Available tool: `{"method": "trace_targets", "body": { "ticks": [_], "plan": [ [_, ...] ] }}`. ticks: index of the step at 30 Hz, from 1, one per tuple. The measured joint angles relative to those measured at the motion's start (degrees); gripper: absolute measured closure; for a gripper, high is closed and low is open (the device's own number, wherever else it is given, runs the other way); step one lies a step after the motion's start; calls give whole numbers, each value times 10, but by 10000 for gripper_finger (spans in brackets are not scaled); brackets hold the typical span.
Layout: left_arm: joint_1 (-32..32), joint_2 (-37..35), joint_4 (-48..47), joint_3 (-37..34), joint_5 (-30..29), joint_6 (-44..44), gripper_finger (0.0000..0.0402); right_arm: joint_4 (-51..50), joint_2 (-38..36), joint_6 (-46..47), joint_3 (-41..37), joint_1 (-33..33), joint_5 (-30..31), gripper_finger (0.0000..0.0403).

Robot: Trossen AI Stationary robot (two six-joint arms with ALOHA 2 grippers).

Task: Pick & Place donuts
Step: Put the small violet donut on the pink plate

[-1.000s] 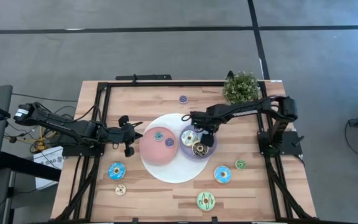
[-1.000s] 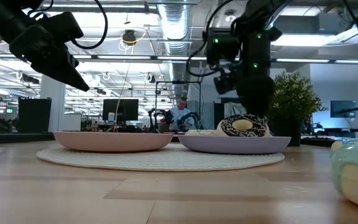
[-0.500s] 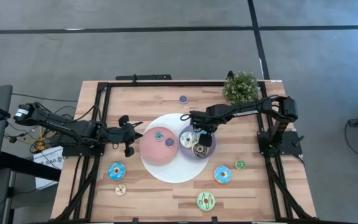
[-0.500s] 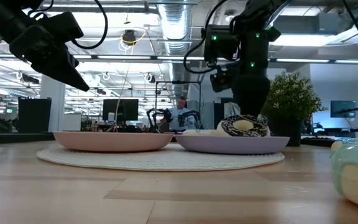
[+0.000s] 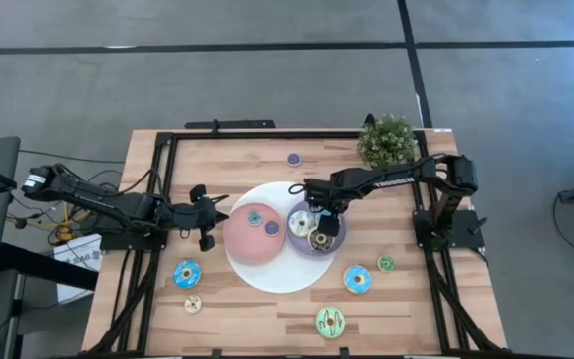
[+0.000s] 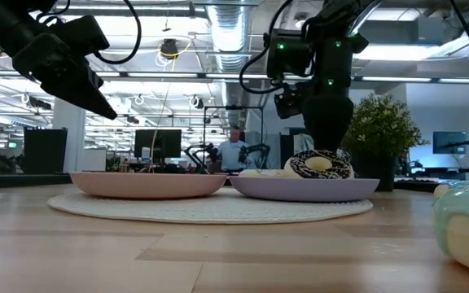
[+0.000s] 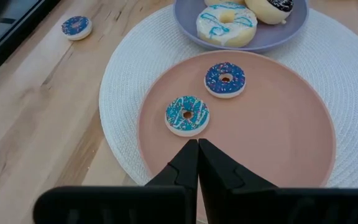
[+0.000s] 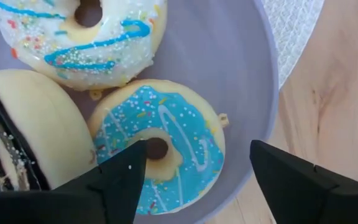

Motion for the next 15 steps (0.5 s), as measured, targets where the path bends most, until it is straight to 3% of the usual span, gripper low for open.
{"method": "trace_targets", "body": {
  "ticks": [15],
  "plan": [
    [0,0,0,0,0,0,398,0,0,9,0,-1,-5,259]
  ]
}}
